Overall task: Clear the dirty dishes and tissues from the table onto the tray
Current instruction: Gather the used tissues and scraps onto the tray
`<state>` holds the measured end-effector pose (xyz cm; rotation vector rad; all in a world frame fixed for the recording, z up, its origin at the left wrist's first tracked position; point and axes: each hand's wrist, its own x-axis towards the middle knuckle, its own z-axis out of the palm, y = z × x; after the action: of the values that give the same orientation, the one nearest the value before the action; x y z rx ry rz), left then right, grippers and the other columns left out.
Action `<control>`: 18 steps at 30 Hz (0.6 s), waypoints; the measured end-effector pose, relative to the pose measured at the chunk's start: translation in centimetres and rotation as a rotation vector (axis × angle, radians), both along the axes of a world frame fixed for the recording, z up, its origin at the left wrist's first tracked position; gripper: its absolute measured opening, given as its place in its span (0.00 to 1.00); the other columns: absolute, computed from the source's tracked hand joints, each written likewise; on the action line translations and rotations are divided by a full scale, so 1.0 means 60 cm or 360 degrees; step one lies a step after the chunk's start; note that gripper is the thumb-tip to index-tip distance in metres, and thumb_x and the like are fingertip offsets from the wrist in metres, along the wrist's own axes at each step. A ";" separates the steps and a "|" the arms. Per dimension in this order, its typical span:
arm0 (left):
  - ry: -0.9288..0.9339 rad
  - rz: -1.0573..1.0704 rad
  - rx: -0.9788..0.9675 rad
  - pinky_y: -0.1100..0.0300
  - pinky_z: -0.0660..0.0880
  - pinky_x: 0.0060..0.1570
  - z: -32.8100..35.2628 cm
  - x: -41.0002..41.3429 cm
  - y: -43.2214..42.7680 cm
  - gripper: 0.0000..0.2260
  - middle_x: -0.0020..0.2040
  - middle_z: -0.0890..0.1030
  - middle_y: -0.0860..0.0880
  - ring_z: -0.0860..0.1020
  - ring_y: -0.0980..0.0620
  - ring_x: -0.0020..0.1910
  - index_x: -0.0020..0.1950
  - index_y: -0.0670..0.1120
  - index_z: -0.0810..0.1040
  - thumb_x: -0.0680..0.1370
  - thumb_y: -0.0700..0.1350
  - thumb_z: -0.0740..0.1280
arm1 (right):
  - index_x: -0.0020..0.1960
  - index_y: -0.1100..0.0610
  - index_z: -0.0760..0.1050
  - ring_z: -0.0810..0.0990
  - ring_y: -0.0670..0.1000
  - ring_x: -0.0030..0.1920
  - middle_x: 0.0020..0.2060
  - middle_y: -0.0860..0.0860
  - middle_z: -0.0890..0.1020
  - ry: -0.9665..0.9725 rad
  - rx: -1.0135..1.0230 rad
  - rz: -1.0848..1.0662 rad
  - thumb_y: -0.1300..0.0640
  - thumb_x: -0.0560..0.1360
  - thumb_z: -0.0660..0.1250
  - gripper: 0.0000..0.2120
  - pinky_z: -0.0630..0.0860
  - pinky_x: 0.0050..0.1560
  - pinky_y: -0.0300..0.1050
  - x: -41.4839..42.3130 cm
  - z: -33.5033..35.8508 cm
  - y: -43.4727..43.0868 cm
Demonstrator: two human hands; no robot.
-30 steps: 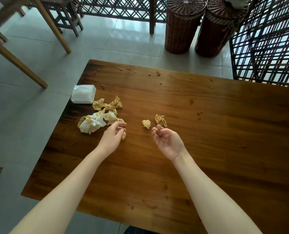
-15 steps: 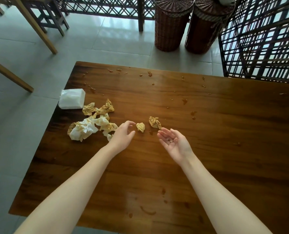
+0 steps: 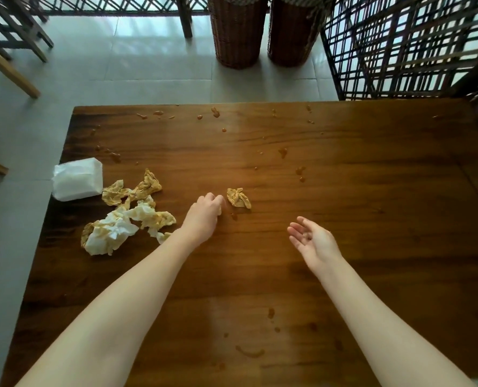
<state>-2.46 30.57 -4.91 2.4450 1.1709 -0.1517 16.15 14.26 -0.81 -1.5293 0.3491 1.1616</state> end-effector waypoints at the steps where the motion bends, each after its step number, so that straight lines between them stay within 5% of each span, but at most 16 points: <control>1: -0.0002 -0.0010 0.0008 0.55 0.72 0.49 -0.002 0.000 0.002 0.15 0.56 0.74 0.46 0.72 0.46 0.53 0.59 0.46 0.72 0.76 0.32 0.61 | 0.54 0.59 0.75 0.79 0.53 0.52 0.52 0.57 0.79 0.0032 0.0000 -0.0043 0.60 0.80 0.60 0.06 0.75 0.55 0.47 0.003 -0.001 -0.010; 9: -0.0291 -0.0121 0.0171 0.51 0.72 0.51 0.017 0.057 0.022 0.16 0.56 0.76 0.44 0.75 0.43 0.52 0.63 0.43 0.72 0.77 0.33 0.61 | 0.57 0.60 0.75 0.79 0.56 0.54 0.52 0.59 0.79 0.0107 -0.0057 -0.0120 0.61 0.80 0.60 0.08 0.75 0.56 0.48 0.012 -0.011 -0.051; 15: 0.0040 -0.0284 0.0105 0.51 0.73 0.54 -0.004 0.098 0.015 0.20 0.62 0.70 0.45 0.72 0.42 0.58 0.67 0.48 0.69 0.77 0.50 0.66 | 0.54 0.59 0.75 0.79 0.56 0.55 0.52 0.58 0.79 0.0120 -0.0072 -0.0147 0.60 0.81 0.59 0.07 0.75 0.56 0.48 0.030 -0.014 -0.074; 18: -0.0012 -0.0259 0.0104 0.51 0.74 0.50 -0.011 0.099 0.007 0.12 0.58 0.71 0.43 0.72 0.42 0.54 0.61 0.44 0.72 0.78 0.44 0.65 | 0.52 0.59 0.75 0.79 0.55 0.54 0.51 0.58 0.78 0.0123 -0.0094 -0.0169 0.60 0.80 0.59 0.07 0.75 0.57 0.48 0.041 -0.012 -0.098</control>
<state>3.50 30.97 -5.59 2.5955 0.9875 -0.1538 18.62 8.36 -1.54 -1.5008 0.5144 1.1371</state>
